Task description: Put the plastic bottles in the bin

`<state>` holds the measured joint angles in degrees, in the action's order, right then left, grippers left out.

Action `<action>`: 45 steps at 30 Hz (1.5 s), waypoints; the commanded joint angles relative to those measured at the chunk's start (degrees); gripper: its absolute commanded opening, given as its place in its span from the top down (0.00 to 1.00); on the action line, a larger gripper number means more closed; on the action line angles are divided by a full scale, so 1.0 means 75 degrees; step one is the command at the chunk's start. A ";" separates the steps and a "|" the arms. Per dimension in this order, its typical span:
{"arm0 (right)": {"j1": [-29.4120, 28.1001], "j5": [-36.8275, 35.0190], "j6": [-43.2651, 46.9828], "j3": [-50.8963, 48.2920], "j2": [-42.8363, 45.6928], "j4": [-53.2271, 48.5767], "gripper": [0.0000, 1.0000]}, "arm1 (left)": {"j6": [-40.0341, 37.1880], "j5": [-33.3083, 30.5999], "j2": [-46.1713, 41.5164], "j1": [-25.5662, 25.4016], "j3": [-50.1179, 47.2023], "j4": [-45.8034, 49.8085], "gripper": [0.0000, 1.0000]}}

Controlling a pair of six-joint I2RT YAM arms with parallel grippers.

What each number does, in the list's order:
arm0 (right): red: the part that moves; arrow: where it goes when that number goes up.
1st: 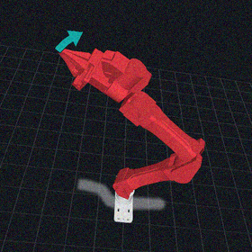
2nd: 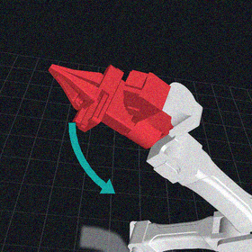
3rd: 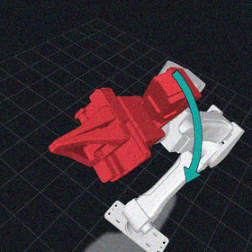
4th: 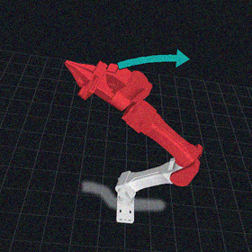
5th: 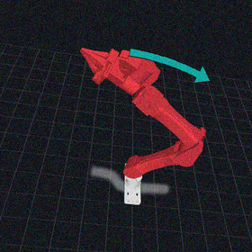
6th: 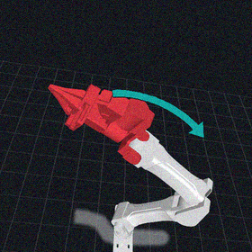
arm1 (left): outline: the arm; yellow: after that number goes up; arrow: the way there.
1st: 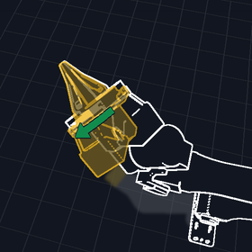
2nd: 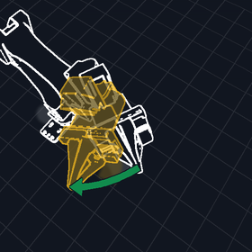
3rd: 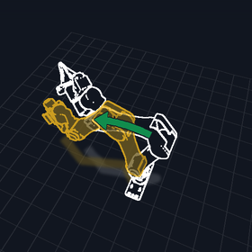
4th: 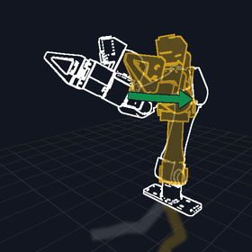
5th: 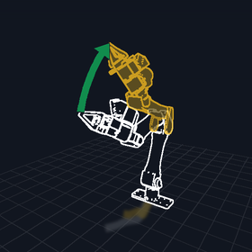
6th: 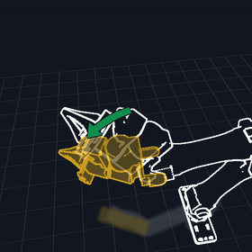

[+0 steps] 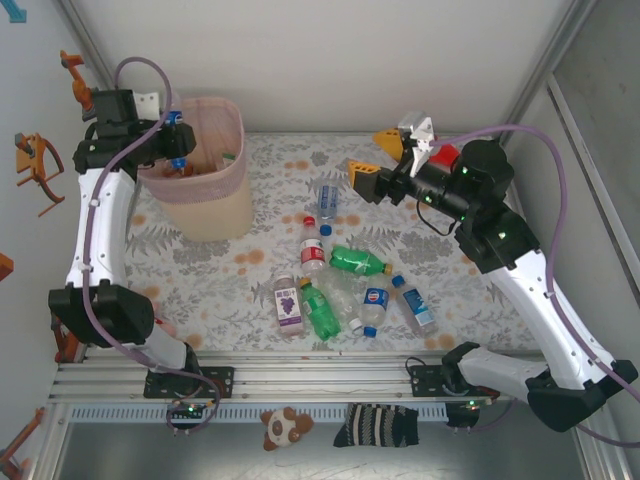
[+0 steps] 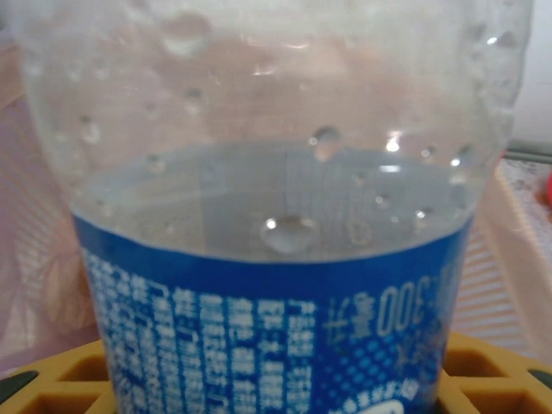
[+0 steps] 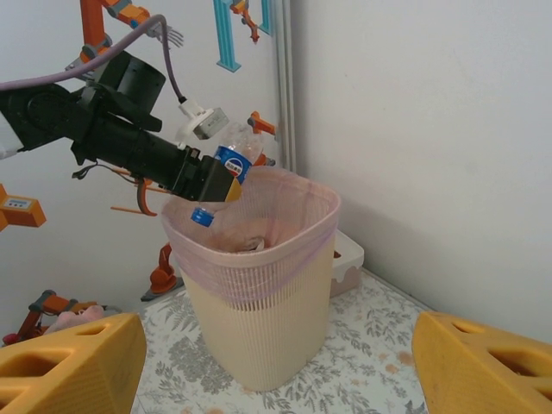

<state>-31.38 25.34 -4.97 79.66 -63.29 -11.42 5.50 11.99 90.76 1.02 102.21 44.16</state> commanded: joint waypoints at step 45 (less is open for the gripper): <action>-0.0058 -0.0533 0.0218 0.0162 0.0177 -0.0946 0.22 | 0.0644 -0.0438 0.0965 0.0065 0.0844 0.1508 0.21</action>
<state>-31.38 22.76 -3.97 79.66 -62.43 -17.34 8.60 7.25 102.00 1.85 106.94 56.34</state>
